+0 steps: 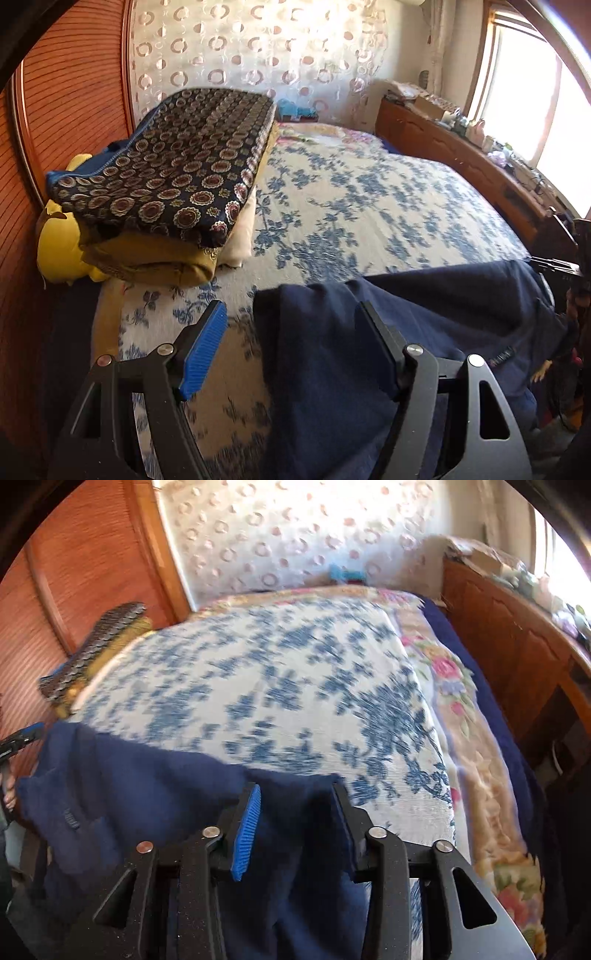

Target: Fold small clothes

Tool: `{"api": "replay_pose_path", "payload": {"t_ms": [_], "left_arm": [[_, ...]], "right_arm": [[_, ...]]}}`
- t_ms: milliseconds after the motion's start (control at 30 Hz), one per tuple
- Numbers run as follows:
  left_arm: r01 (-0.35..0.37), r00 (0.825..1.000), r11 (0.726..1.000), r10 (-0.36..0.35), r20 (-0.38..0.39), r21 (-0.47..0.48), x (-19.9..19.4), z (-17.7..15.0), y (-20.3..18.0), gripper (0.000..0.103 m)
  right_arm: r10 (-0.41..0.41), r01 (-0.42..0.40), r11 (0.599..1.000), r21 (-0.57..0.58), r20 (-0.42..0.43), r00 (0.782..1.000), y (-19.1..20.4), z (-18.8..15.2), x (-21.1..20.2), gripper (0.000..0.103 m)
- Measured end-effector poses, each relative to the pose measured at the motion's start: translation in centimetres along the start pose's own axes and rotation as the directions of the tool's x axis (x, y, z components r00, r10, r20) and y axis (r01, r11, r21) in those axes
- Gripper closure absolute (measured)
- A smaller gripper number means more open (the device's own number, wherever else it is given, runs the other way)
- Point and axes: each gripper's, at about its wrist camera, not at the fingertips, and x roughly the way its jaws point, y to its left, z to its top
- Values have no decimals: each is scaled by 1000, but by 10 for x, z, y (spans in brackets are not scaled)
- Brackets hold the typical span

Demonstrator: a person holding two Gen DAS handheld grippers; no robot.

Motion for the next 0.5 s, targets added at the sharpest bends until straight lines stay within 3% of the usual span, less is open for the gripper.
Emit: {"api": "replay_pose_path", "payload": {"t_ms": [67,133,200,300,400,500], "left_arm": [[-11,1000,1000,11,-19,-4,9,2,1,30],[-18,999,1000,17,-29,-5,14,3,1,30],[-19,999,1000,18,-38,-7,17,3,1,30],[-26,998,1000,26,-53,-8,23,3,2,30],[-38,997,999,37,-66,-11,29,-1,5,30],[-37,996,999,35,-76,-18,33,-4,8,30]], "right_arm": [[22,-22,999,41,-9,1000,-7,2,9,69],[42,-42,998,50,4,999,-5,7,10,87],[59,-60,997,39,18,998,-2,8,8,93],[64,-64,998,-3,79,995,3,3,-4,95],[-29,20,999,45,210,977,-6,-4,-29,96],[-71,55,995,80,212,975,-13,-6,-31,96]]}}
